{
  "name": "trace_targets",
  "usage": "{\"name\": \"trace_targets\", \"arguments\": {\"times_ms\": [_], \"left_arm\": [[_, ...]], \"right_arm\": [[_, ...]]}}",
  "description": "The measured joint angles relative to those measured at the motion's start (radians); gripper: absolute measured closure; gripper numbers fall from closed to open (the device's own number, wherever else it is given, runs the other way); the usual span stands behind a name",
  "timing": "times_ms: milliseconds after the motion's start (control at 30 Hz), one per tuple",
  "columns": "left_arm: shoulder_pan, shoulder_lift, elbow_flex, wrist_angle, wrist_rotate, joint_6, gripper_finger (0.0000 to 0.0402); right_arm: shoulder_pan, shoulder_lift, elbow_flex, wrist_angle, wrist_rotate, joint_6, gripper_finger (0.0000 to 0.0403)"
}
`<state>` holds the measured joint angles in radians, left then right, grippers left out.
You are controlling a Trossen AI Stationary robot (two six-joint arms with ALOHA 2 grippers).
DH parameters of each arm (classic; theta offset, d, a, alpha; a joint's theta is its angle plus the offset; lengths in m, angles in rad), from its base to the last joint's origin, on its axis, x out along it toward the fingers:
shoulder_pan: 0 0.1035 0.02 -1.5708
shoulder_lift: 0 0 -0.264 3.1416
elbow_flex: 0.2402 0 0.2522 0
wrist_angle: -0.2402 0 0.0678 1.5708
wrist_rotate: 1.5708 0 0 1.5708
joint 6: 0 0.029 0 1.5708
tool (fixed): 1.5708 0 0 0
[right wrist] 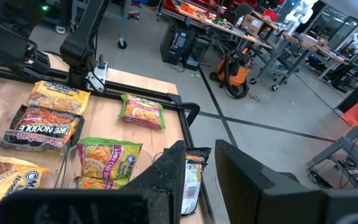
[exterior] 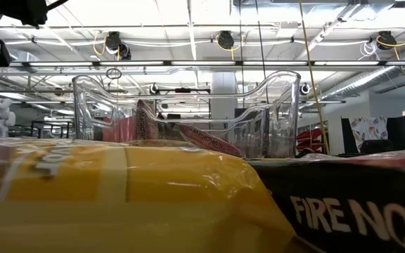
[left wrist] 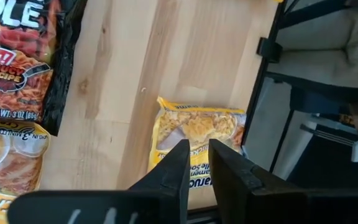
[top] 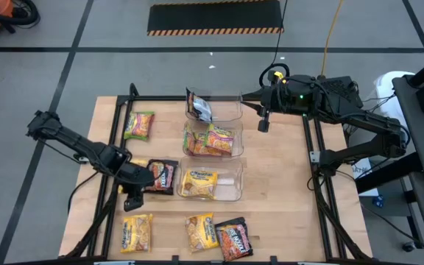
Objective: Sort Maruchan noodles
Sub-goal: Put the yellow noodle pack into the bottom transparent bin
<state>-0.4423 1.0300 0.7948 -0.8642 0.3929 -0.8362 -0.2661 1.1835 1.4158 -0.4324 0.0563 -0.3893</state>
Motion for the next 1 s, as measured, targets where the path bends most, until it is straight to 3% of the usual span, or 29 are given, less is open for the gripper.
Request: {"name": "trace_targets", "arguments": {"times_ms": [200, 600, 1000], "left_arm": [[-0.035, 0.046, 0.000, 0.001, -0.028, 0.027, 0.0324], [-0.086, 0.267, 0.000, 0.012, -0.012, 0.194, 0.0323], [-0.125, 0.349, 0.000, 0.179, 0.026, 0.276, 0.0323]], "right_arm": [[0.000, 0.000, 0.000, 0.000, 0.000, 0.001, 0.0321], [0.000, 0.000, 0.000, 0.000, 0.000, 0.002, 0.0321], [0.000, 0.000, 0.000, 0.000, 0.000, 0.002, 0.0321]]}}
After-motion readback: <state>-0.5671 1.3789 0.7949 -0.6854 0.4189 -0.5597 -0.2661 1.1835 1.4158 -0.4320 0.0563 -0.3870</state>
